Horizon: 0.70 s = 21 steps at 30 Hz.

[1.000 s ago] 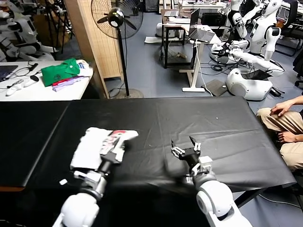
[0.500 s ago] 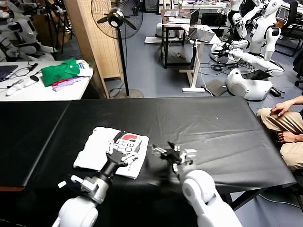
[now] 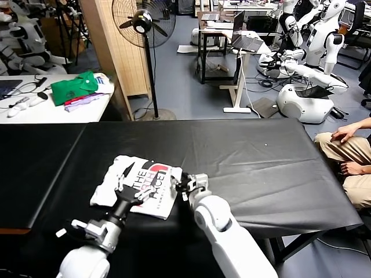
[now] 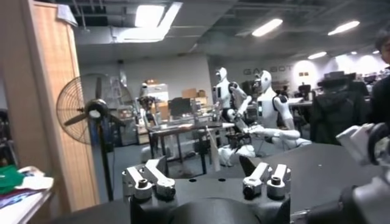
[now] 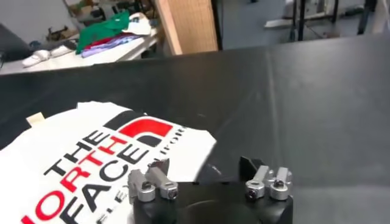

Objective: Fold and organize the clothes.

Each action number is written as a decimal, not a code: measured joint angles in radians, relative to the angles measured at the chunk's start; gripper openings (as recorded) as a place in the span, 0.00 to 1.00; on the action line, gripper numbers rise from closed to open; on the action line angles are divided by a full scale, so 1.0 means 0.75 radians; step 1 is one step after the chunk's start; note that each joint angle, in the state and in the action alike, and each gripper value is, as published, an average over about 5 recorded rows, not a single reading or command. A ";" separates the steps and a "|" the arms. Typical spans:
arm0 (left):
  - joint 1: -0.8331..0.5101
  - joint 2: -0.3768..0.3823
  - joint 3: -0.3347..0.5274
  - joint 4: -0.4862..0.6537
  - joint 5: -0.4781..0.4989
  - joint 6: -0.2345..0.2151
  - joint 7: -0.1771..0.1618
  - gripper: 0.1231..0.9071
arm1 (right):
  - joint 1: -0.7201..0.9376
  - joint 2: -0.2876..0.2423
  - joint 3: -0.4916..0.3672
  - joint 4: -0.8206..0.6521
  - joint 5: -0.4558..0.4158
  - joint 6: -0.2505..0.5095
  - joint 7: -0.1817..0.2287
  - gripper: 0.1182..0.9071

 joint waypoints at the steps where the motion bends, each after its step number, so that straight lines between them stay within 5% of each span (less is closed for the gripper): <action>1: 0.001 0.000 -0.003 0.000 0.000 -0.001 -0.002 0.86 | 0.003 -0.002 -0.003 -0.006 -0.024 0.011 -0.010 0.33; 5: 0.001 -0.001 -0.011 0.010 0.002 -0.005 -0.013 0.86 | 0.013 -0.026 0.001 -0.033 -0.200 0.112 -0.099 0.07; 12: 0.004 -0.001 -0.032 0.049 0.017 -0.035 -0.033 0.86 | 0.082 -0.144 0.028 -0.119 -0.669 0.424 -0.326 0.01; 16: 0.013 0.004 -0.052 0.076 0.030 -0.039 -0.061 0.86 | 0.095 -0.252 0.038 -0.126 -0.811 0.598 -0.413 0.14; 21: 0.016 0.007 -0.073 0.108 0.038 -0.038 -0.107 0.86 | 0.022 -0.389 0.088 -0.041 -0.886 0.738 -0.390 0.47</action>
